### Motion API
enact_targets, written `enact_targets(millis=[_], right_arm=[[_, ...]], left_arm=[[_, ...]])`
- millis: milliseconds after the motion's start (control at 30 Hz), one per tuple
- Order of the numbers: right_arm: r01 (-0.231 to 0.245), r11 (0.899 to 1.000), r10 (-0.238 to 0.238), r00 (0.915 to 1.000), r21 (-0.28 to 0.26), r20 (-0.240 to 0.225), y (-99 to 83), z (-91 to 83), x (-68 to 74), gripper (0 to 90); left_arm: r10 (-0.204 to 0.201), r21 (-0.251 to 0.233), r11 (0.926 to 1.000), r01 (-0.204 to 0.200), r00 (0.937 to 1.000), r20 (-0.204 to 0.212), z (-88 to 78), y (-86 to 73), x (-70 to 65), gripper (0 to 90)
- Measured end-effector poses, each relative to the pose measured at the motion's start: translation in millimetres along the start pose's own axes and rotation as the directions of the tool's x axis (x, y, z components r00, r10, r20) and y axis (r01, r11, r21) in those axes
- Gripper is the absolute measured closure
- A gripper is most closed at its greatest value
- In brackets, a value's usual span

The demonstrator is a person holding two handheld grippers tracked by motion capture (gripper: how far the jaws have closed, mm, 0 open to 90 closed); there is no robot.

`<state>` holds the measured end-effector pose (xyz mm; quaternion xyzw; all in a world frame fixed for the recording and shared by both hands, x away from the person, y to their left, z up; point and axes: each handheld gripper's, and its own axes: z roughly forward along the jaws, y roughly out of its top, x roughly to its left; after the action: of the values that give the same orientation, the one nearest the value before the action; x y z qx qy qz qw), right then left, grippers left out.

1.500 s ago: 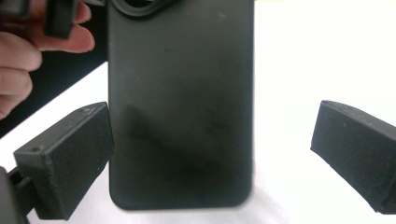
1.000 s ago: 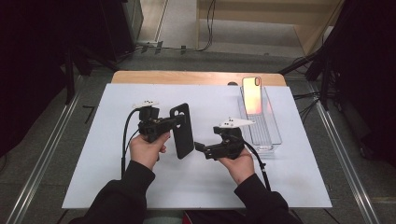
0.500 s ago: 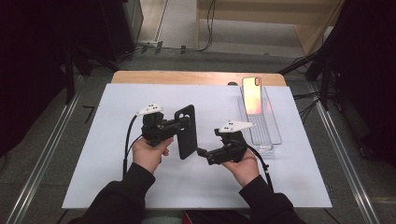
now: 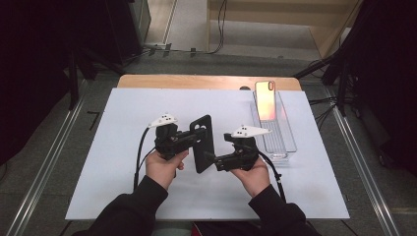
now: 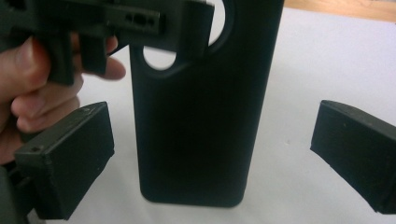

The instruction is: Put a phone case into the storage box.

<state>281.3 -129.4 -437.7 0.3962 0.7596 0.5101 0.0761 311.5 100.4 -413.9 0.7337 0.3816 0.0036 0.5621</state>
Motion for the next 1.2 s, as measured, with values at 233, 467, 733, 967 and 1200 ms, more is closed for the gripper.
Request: enact_targets(millis=[233,467,733,967,1200], right_arm=[[-0.001,1.0,0.001,1.0,0.003,0.003,0.9,5.0,4.6,0.0],[0.014,1.0,-0.014,0.9998,0.022,0.017,-0.6,11.9,7.9,0.0],[0.015,1.0,-0.015,0.9998,0.003,0.011,2.9,15.7,11.3,8.9],[0.035,0.999,-0.035,0.9992,-0.011,0.022,4.4,15.8,14.7,10.9],[0.047,0.999,-0.047,0.9984,0.006,0.032,4.5,15.7,14.1,11.2]], left_arm=[[0.003,0.009,1.0,-0.003,0.9997,0.024,5.4,-7.8,-7.4,82.0],[0.005,0.017,0.9999,-0.005,0.9997,0.026,6.6,-13.3,-15.1,81.9],[-0.016,0.008,0.9998,0.016,0.9992,0.037,4.2,-14.1,-21.1,81.7],[-0.022,0.0,0.9998,0.022,0.9986,0.049,0.4,-12.6,-20.6,79.4],[-0.01,0.019,0.9998,0.01,0.9999,0.011,-2.2,-5.6,-27.4,55.3]])
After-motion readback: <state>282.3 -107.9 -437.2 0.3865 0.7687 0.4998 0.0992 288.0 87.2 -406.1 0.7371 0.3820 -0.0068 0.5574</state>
